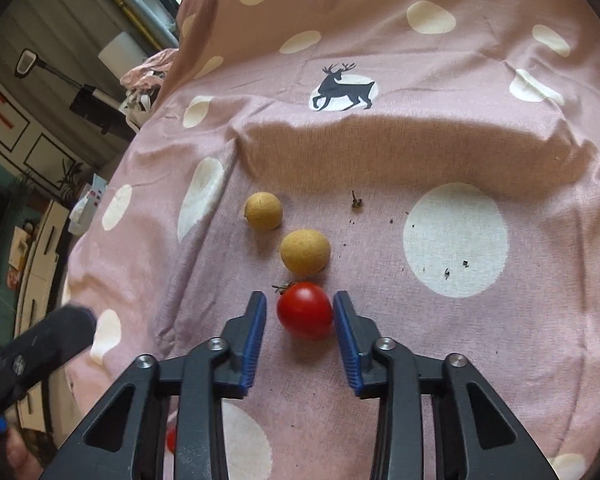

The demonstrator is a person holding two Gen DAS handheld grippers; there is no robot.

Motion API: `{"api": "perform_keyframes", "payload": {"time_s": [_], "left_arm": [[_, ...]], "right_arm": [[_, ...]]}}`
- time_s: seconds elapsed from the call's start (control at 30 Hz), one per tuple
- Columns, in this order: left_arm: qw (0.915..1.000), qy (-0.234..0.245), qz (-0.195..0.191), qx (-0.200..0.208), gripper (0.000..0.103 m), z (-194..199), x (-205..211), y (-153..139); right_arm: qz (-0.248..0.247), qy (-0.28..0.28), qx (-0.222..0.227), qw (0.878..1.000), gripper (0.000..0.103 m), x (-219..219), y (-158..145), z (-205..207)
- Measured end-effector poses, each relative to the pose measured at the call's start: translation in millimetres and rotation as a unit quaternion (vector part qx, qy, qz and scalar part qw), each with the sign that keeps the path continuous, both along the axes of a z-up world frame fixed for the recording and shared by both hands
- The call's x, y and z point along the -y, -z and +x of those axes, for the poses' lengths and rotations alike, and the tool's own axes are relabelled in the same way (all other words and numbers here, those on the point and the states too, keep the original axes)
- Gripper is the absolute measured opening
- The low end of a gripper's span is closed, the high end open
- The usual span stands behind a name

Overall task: Organize fruits
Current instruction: 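Grasp a red tomato with the right tool while the left tool grasps another tomato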

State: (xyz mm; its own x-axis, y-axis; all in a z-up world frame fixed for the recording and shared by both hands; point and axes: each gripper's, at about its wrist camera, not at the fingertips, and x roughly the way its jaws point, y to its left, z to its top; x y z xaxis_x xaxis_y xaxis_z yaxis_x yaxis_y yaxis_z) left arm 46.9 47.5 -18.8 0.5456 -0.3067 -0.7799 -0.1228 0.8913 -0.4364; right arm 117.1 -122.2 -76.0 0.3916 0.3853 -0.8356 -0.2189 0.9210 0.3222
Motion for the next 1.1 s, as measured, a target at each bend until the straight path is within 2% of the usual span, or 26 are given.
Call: {"api": "perform_keyframes", "payload": {"time_s": [0.07,0.27,0.4,0.6,1.1], "left_arm": [[1.0000,0.002,-0.001,-0.006,0.046,-7,2,4],[0.9997,0.013,0.012,-0.017,0.039,-17,15,14],[0.9991,0.027,0.026,-0.022,0.039,-24,26,20],[0.9956,0.040,0.072,-0.044,0.039,-29,43,35],[0.9915,0.043,0.094,-0.080,0.038,-22,56,58]], "right_arm": [[-0.007,-0.002,0.006,1.000,0.030,-3,2,-1],[-0.005,0.013,0.005,1.000,0.030,4,-3,-3],[0.008,0.039,0.005,0.999,0.030,21,-14,-9],[0.033,0.062,0.013,0.997,0.030,44,-31,-20],[0.062,0.089,0.028,0.994,0.030,63,-48,-35]]}}
